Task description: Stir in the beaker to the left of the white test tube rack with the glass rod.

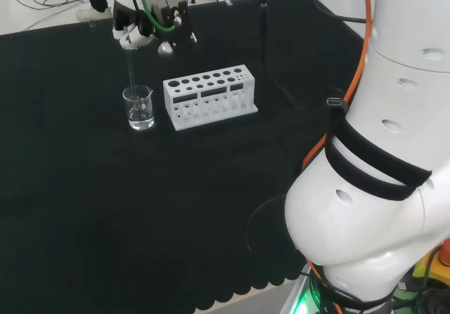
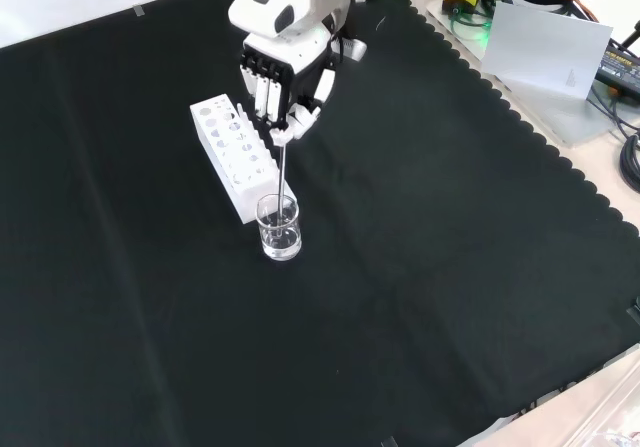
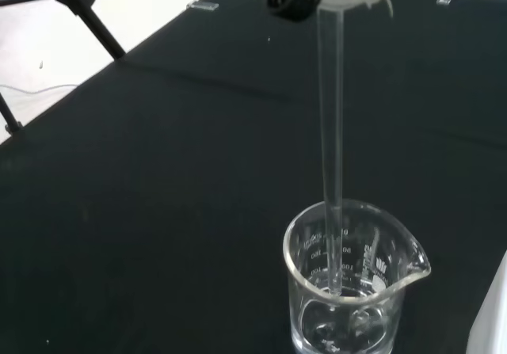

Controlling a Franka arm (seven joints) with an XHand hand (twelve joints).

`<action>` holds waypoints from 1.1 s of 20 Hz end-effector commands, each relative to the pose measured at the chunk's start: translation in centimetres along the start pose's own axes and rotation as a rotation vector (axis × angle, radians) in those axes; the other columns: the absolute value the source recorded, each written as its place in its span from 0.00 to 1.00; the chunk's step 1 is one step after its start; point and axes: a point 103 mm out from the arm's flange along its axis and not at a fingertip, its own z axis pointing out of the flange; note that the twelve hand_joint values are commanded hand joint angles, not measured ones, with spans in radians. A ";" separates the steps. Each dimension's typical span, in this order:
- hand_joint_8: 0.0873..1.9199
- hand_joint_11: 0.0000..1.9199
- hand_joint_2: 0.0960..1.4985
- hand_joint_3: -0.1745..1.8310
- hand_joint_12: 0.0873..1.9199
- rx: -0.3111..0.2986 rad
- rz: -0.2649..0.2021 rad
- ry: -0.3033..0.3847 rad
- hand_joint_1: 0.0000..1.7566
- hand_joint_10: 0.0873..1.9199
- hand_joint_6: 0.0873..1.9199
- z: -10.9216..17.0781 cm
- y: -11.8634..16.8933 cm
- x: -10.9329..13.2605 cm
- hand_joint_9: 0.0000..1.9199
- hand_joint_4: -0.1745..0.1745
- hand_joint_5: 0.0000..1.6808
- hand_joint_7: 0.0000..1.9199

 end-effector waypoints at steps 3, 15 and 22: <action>0.59 0.86 0.58 0.23 0.37 0.017 0.003 -0.005 0.74 0.48 0.12 2.2 0.8 -0.7 0.83 0.00 0.73 0.57; 0.59 0.86 0.58 0.23 0.37 0.040 0.030 -0.020 0.74 0.48 0.11 2.0 0.1 -2.0 0.83 0.00 0.73 0.57; 0.59 0.86 0.59 0.23 0.37 0.037 0.024 -0.029 0.74 0.48 0.11 1.5 -1.7 -0.3 0.83 0.00 0.73 0.57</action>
